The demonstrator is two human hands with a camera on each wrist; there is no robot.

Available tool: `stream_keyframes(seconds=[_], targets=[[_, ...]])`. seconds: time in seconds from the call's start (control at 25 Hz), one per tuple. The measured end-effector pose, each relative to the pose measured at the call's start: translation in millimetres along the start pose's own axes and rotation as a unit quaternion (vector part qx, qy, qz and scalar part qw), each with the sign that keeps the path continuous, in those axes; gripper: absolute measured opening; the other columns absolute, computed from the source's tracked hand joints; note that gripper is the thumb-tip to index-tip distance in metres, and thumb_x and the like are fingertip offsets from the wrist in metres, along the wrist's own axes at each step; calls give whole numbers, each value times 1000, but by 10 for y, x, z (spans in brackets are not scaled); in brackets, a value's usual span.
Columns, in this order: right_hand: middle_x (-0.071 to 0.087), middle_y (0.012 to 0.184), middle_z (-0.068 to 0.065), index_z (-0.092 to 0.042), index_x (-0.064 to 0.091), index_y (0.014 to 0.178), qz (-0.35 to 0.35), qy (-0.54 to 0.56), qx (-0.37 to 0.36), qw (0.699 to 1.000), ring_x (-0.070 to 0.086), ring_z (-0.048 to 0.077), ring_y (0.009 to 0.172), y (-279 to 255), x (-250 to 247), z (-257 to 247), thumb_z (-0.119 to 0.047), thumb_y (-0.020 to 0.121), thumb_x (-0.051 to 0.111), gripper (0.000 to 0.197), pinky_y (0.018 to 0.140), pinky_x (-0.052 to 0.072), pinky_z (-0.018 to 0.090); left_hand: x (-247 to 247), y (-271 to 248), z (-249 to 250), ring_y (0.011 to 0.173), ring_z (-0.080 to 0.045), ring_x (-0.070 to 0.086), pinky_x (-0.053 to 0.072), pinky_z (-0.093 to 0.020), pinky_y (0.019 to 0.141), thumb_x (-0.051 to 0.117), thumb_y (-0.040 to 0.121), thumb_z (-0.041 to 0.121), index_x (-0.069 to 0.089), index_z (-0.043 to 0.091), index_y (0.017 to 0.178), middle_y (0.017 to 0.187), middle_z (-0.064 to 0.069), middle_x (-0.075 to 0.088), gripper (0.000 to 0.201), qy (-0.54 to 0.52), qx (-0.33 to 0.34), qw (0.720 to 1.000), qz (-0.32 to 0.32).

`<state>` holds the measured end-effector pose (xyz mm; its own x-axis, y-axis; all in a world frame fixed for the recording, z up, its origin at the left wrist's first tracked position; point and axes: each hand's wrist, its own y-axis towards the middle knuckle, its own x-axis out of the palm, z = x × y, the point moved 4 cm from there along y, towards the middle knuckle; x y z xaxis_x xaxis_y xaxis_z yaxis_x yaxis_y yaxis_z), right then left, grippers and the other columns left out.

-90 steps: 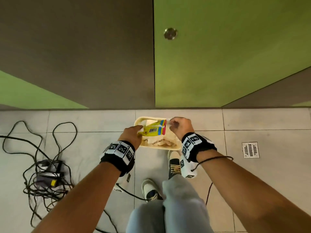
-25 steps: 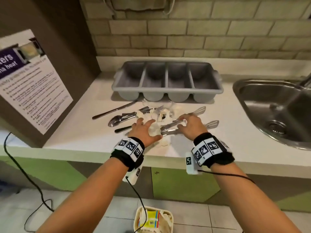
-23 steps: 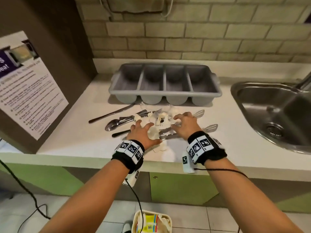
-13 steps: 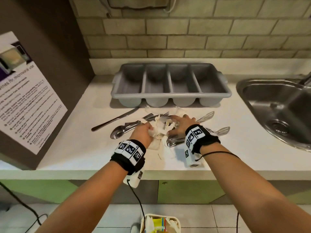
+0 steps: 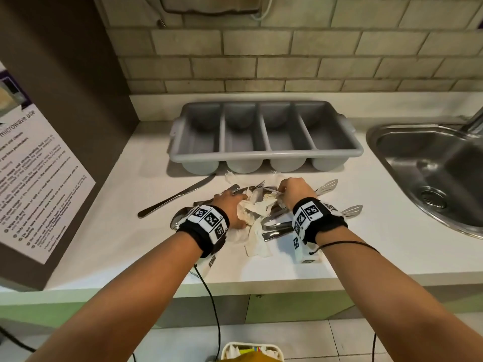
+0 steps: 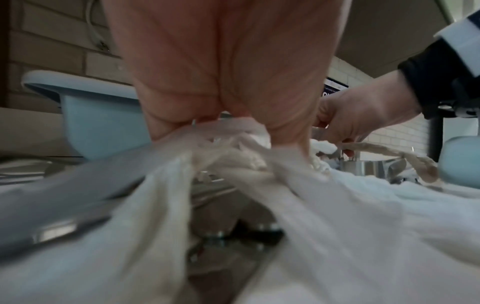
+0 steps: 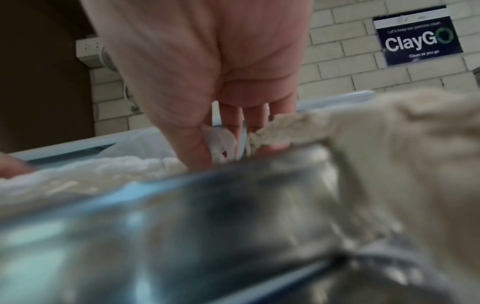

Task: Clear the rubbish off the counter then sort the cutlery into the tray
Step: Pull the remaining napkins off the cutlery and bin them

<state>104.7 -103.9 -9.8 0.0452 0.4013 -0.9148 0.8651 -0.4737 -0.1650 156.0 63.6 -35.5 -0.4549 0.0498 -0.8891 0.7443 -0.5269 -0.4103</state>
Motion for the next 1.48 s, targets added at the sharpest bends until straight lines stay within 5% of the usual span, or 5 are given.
stream_keyframes(seconds=[0.32,0.64,0.96,1.16,1.48], targets=[[49,118,6,-33,59,113,-114,-68,-71,989,49,30,106,3,218,-181,-35,68,72,48,97,46,40,-68,105,-101,125,-29,46,38,-35,108,69,77,16,48,24,132,131,-15,53,59,-166,-15,981,102],[64,97,19,-6,64,85,34,80,-24,996,61,33,90,52,87,-28,6,80,48,21,74,45,27,-252,24,-272,107,-25,60,38,-15,83,61,82,0,57,16,122,119,-12,64,43,-282,-42,939,194],[60,93,14,-6,59,100,134,223,-39,965,60,28,88,-109,-266,136,7,82,55,23,85,50,34,-461,-215,-501,107,-29,58,42,-23,84,63,83,8,61,11,112,118,-16,63,29,-278,-89,926,240],[63,96,12,1,64,98,177,268,-59,945,53,15,84,-306,-520,204,8,82,56,19,66,35,6,-682,-444,-407,87,-21,53,35,-18,76,57,87,8,60,5,111,111,-16,65,24,-302,-74,903,296],[63,89,3,-5,68,88,242,352,-117,896,56,13,84,-774,-859,347,7,78,61,17,70,41,0,-934,-935,78,89,-16,56,42,-15,73,62,86,14,59,10,112,101,-6,62,27,-367,-50,844,388]])
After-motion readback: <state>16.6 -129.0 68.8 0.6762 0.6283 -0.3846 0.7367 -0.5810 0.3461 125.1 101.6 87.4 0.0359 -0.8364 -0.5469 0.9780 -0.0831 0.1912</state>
